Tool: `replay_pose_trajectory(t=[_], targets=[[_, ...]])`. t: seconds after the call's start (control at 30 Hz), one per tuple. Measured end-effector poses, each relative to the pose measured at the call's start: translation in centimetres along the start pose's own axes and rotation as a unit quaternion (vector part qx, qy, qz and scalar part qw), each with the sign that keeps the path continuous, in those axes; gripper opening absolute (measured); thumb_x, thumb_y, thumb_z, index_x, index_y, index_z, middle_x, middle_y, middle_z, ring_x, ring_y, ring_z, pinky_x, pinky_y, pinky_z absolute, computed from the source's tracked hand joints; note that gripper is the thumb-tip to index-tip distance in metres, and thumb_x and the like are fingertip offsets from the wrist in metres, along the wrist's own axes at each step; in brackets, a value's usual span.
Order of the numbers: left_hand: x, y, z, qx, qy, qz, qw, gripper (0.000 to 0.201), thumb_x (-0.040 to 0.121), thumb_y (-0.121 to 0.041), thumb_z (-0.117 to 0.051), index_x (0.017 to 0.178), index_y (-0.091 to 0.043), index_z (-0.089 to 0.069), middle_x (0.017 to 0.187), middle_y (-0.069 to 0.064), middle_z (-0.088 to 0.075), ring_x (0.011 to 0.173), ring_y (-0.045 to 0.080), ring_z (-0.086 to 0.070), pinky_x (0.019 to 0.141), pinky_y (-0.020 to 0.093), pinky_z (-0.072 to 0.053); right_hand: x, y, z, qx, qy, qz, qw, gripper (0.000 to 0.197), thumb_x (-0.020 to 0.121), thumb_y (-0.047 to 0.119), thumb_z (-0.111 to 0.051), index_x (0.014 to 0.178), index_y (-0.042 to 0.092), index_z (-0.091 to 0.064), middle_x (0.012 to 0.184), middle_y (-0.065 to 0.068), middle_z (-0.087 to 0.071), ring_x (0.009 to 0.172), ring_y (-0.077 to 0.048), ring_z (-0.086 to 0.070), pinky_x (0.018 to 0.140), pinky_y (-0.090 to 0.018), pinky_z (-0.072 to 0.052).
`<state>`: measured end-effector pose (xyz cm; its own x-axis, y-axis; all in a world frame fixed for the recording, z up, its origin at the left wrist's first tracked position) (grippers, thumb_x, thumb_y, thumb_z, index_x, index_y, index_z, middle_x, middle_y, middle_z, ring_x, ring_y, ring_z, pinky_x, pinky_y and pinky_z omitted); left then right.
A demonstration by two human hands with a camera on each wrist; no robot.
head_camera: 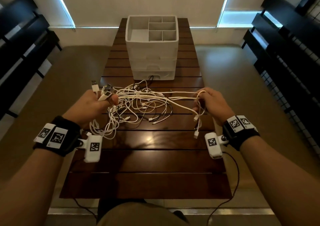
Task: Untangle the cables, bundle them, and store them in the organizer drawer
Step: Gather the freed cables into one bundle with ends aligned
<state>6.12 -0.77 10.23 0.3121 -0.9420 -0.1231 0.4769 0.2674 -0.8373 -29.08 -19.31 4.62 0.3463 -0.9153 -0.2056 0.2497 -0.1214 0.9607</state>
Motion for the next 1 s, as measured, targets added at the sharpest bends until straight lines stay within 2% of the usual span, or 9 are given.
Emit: replay_pose_trajectory(t=[0.13, 0.27, 0.37, 0.5, 0.63, 0.7, 0.77, 0.9, 1.0], targets=[[0.0, 0.2, -0.1, -0.020, 0.002, -0.008, 1.000, 0.072, 0.073, -0.077, -0.070, 0.090, -0.007, -0.075, 0.066, 0.007, -0.055, 0.058, 0.013, -0.047, 0.060, 0.030, -0.037, 0.6, -0.4, 0.7, 0.086, -0.082, 0.005, 0.993, 0.022, 0.101, 0.003, -0.046, 0.096, 0.013, -0.064, 0.089, -0.013, -0.070, 0.081, -0.026, -0.072, 0.068, -0.041, -0.062], [-0.2, -0.1, 0.0, -0.012, 0.004, -0.012, 1.000, 0.089, 0.062, -0.091, -0.067, 0.087, -0.006, -0.073, 0.061, 0.001, -0.053, 0.055, 0.010, -0.046, 0.054, 0.026, -0.038, 1.1, -1.2, 1.6, 0.224, -0.101, -0.019, 0.969, 0.022, 0.104, 0.003, -0.046, 0.095, 0.017, -0.061, 0.088, -0.009, -0.067, 0.083, -0.026, -0.066, 0.069, -0.040, -0.058], [-0.2, 0.3, 0.5, -0.023, 0.000, 0.002, 1.000, 0.094, 0.052, -0.099, -0.065, 0.083, -0.011, -0.075, 0.052, -0.009, -0.046, 0.047, 0.004, -0.038, 0.049, 0.024, -0.033, 1.4, -1.5, 2.3, 0.305, -0.046, -0.029, 0.951, 0.023, 0.110, 0.015, -0.044, 0.103, 0.017, -0.065, 0.072, -0.003, -0.062, 0.075, -0.022, -0.065, 0.070, -0.036, -0.058], [-0.3, 1.2, 0.3, -0.042, 0.014, 0.014, 0.999, 0.086, 0.051, -0.098, -0.068, 0.080, -0.017, -0.076, 0.059, 0.002, -0.044, 0.051, 0.011, -0.034, 0.051, 0.026, -0.027, 1.2, -3.2, 3.1, 0.194, -0.024, -0.106, 0.975, 0.034, 0.110, 0.028, -0.045, 0.108, 0.007, -0.071, 0.066, -0.004, -0.059, 0.068, -0.021, -0.063, 0.069, -0.033, -0.051], [-0.5, 0.8, -0.3, -0.029, 0.032, 0.003, 0.999, 0.074, 0.064, -0.091, -0.066, 0.084, -0.021, -0.077, 0.065, 0.007, -0.048, 0.055, 0.016, -0.038, 0.051, 0.027, -0.031, 1.4, -4.3, 4.3, 0.063, -0.145, -0.128, 0.979, 0.021, 0.101, 0.001, -0.049, 0.118, 0.001, -0.061, 0.072, -0.012, -0.064, 0.065, -0.024, -0.063, 0.075, -0.043, -0.054], [-0.2, 0.0, -1.0, -0.012, 0.045, -0.014, 0.999, 0.056, 0.080, -0.075, -0.067, 0.084, -0.019, -0.077, 0.062, 0.004, -0.050, 0.053, 0.012, -0.040, 0.051, 0.026, -0.033, 1.5, -3.7, 4.7, -0.092, -0.182, -0.137, 0.969, 0.035, 0.097, 0.003, -0.057, 0.132, 0.001, -0.054, 0.101, -0.021, -0.067, 0.087, -0.030, -0.067, 0.086, -0.045, -0.055], [0.1, -1.3, -1.8, 0.012, 0.054, -0.028, 0.998, 0.044, 0.096, -0.053, -0.069, 0.085, -0.010, -0.074, 0.059, -0.005, -0.053, 0.051, 0.005, -0.043, 0.054, 0.024, -0.037, 1.0, -1.0, 3.7, -0.305, -0.179, -0.115, 0.928, 0.053, 0.097, 0.026, -0.067, 0.143, 0.006, -0.050, 0.139, -0.023, -0.054, 0.127, -0.038, -0.055, 0.108, -0.047, -0.045], [0.4, -4.5, -3.3, 0.045, 0.091, -0.061, 0.993, 0.046, 0.090, -0.062, -0.067, 0.085, -0.016, -0.070, 0.065, -0.003, -0.053, 0.058, 0.010, -0.045, 0.060, 0.033, -0.037, -2.3, 9.2, -4.0, -0.237, -0.005, 0.184, 0.954, 0.075, 0.096, 0.051, -0.067, 0.159, 0.026, -0.033, 0.160, -0.003, -0.042, 0.144, -0.014, -0.040, 0.111, -0.032, -0.036], [0.6, -7.3, -4.2, 0.058, 0.109, -0.107, 0.987, 0.043, 0.087, -0.066, -0.065, 0.087, -0.023, -0.072, 0.072, 0.008, -0.062, 0.061, 0.029, -0.051, 0.059, 0.043, -0.042, -5.5, 12.2, -11.0, -0.266, 0.194, 0.259, 0.908, 0.077, 0.093, 0.057, -0.067, 0.158, 0.037, -0.032, 0.158, 0.006, -0.047, 0.141, -0.006, -0.044, 0.105, -0.018, -0.035]])
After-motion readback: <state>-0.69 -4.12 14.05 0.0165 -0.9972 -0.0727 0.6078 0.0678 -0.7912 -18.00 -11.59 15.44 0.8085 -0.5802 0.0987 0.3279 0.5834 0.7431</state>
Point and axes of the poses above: each hand's wrist, its own x-axis towards the middle knuckle, its own z-axis out of the back of the hand, y = z × x, the point moved 8 cm from there along x, towards the middle knuckle
